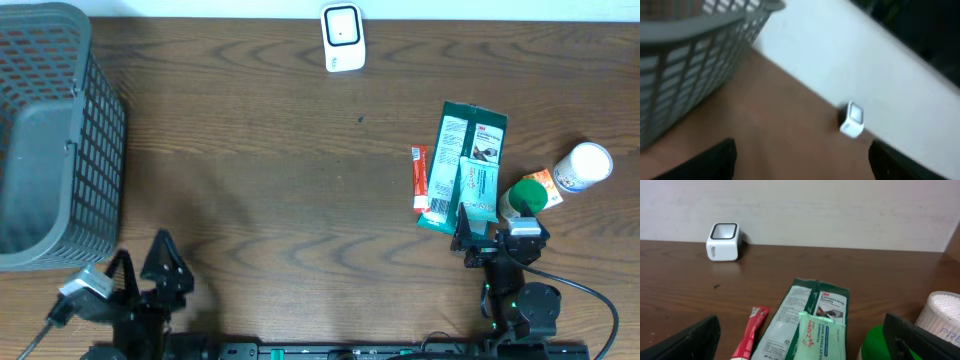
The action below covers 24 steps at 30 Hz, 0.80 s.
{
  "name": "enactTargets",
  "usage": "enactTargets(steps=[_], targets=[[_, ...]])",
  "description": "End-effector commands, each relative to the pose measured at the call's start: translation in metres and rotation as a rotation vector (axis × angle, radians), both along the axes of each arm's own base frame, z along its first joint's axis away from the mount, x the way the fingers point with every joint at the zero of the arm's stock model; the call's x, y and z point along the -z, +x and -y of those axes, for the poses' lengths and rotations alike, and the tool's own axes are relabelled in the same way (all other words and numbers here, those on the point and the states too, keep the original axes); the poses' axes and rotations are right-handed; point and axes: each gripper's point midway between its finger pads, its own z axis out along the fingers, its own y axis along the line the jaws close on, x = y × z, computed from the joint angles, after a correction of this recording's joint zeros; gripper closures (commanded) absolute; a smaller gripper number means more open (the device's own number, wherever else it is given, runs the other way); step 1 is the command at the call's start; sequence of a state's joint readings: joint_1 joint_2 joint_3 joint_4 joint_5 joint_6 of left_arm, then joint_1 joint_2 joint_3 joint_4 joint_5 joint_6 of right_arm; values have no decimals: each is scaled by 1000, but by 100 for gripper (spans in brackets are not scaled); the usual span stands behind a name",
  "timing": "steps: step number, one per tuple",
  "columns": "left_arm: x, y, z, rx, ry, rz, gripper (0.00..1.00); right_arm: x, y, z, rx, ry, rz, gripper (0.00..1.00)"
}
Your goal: Scan the item barcode
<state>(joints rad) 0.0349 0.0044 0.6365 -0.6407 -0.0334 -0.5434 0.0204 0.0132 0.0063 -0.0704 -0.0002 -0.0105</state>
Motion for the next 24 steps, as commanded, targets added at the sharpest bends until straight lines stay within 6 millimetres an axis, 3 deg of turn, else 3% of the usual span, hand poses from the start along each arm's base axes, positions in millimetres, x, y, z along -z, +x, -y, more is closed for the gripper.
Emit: enactTargets(steps=[1,5,9,16,23,24], targets=[[-23,25,-3,-10,15,195,14,1,0,5,25,9,-1,1],[-45,38,-3,-10,22,436,14,1,0,5,25,9,-1,1],[-38,45,-3,-11,25,559,14,1,0,5,25,9,-1,1],[20,66,-4,-10,22,462,14,1,0,5,25,9,-1,1],[106,84,-4,-4,28,109,14,1,0,5,25,9,-1,1],[126,83,-4,-3,32,25,14,1,0,5,25,9,-1,1]])
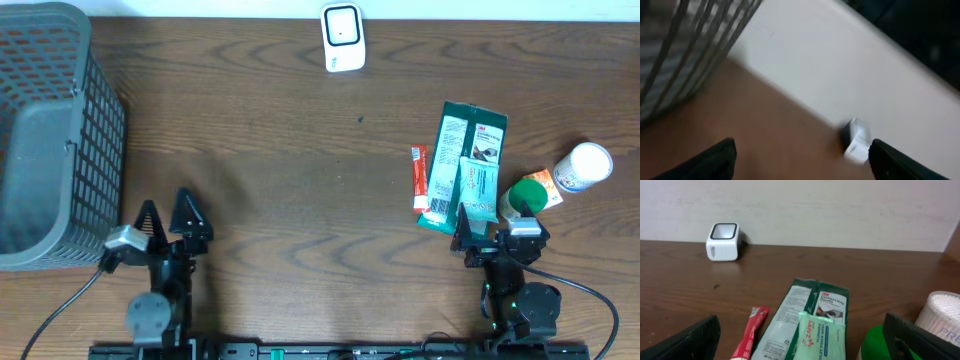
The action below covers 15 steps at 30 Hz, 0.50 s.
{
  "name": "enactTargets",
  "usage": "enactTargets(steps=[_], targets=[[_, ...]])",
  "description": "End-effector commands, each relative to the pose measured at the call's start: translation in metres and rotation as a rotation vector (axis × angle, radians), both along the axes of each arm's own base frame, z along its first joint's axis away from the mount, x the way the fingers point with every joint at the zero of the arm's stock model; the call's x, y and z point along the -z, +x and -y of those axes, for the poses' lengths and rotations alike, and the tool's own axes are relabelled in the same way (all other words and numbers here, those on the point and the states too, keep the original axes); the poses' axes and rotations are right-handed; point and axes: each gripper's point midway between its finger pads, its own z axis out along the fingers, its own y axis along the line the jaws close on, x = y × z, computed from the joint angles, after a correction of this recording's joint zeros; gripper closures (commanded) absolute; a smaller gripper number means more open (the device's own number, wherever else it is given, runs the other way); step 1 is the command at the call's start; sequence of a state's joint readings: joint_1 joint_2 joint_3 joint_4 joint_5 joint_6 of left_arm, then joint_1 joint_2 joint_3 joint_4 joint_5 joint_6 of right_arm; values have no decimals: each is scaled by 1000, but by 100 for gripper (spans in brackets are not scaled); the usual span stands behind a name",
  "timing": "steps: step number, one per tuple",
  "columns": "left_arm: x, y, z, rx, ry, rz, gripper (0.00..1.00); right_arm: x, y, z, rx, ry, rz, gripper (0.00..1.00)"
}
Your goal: Scan the item barcode
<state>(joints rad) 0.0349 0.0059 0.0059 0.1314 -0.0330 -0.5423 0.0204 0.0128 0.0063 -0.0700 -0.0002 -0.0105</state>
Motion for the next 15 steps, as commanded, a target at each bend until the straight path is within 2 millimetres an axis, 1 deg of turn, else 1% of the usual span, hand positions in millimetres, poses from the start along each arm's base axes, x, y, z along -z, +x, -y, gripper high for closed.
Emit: enactTargets(steps=[1,2,3,6,10,15], targets=[[46,-2,-1,-4,23,-189,14,1,0,5,25,9,-2,1],[50,-3,0,5,63,-212,14,1,0,5,25,9,-2,1],[50,-2,5,39,154,-219,14,1,0,5,25,9,-2,1],[49,-2,9,62,247,-224,14,1,0,5,25,9,-2,1],[48,-1,17,121,487,-228,14,1,0,5,25,9,-2,1],[48,-1,17,130,658,-237,14,1,0,5,25,9,-2,1]])
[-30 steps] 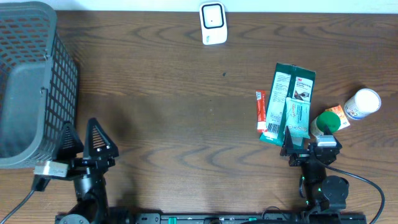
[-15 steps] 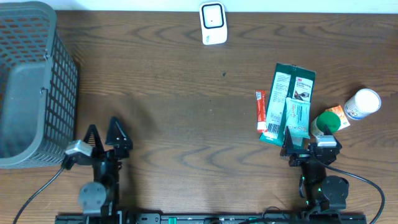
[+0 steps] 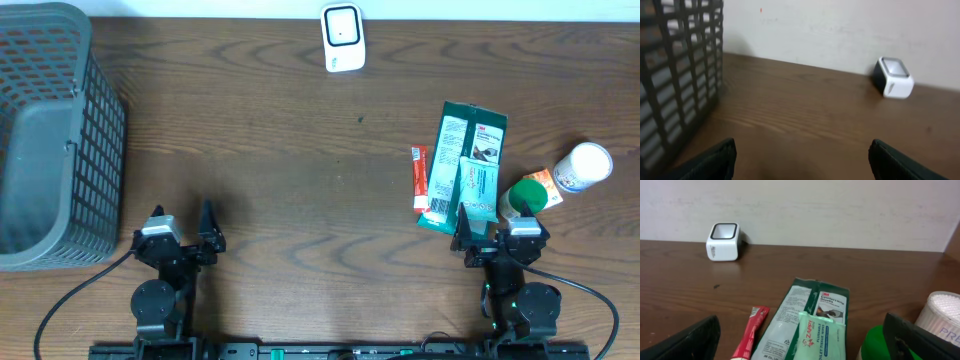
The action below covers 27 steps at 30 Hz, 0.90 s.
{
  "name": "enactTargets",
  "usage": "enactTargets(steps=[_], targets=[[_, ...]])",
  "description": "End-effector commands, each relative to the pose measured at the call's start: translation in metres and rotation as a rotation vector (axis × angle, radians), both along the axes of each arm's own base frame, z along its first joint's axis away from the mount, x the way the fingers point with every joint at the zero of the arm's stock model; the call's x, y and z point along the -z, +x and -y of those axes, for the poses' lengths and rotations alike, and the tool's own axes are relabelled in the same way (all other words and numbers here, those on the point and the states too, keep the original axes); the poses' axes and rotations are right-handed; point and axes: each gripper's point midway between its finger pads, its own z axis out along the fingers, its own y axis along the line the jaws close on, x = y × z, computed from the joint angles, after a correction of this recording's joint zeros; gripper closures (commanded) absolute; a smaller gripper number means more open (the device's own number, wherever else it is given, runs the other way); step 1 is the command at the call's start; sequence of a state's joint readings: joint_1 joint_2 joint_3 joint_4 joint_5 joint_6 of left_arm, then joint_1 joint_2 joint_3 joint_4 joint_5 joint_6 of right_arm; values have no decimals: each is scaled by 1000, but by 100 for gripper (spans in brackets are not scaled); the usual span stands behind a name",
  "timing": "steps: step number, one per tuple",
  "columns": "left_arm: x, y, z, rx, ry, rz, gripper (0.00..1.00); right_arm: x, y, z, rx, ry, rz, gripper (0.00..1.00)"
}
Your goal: Scan the item barcode
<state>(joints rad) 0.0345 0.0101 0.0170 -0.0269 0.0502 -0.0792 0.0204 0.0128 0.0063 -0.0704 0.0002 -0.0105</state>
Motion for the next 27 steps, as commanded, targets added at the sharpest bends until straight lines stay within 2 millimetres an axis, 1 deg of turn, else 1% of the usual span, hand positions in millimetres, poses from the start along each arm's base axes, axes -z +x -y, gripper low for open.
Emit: enactTargets(steps=[1,27], targets=[[14,-1,3,43,218,-51,14,1,0,5,25,9,-2,1],[15,-1,3,42,212,-53,14,1,0,5,25,9,-2,1]])
